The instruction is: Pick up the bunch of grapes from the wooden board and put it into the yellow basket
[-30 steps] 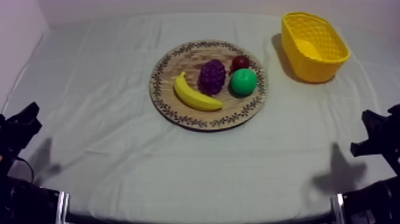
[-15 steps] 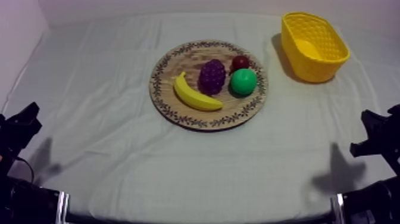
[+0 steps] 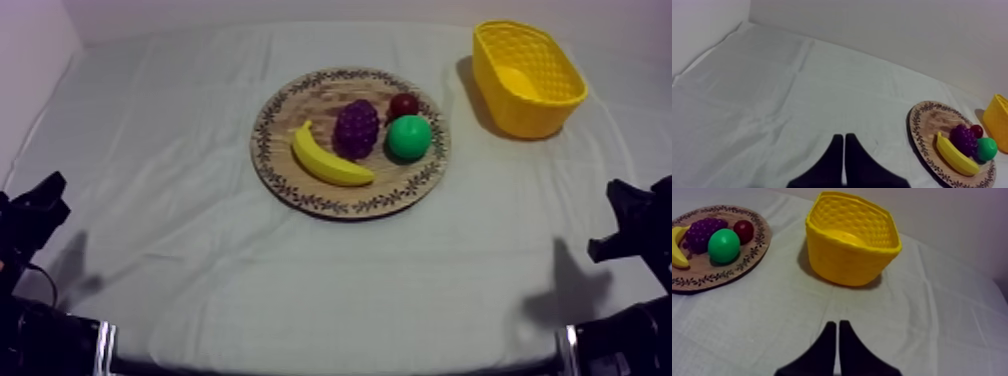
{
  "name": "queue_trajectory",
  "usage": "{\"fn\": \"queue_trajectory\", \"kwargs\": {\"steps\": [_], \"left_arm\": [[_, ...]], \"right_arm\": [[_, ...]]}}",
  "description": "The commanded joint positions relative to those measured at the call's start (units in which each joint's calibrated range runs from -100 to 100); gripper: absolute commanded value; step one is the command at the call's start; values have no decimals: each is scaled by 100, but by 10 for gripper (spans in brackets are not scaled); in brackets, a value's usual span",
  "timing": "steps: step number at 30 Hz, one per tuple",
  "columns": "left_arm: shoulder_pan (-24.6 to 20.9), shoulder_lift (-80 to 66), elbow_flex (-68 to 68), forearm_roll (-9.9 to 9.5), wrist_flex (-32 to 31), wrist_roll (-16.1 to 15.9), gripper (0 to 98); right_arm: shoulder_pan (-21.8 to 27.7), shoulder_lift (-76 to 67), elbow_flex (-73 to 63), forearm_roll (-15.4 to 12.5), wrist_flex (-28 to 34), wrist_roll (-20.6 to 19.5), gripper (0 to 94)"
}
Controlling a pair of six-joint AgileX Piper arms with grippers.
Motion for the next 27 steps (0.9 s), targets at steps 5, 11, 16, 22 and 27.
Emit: {"fn": "queue_trajectory", "kwargs": {"steps": [5, 11, 16, 22, 27], "left_arm": [[1, 0, 0, 1, 0, -1, 1], [1, 0, 0, 1, 0, -1, 1], [1, 0, 0, 1, 0, -1, 1], [1, 0, 0, 1, 0, -1, 1], [1, 0, 0, 1, 0, -3, 1]], "right_arm": [[16, 334, 2, -78, -595, 71, 5], [9, 831, -266, -289, -1129, 244, 5], [-33, 1358, -988, -383, -1178, 255, 5], [-122, 2154, -2054, -433, -1180, 194, 5], [-217, 2714, -2888, -470, -1162, 147, 5]]}}
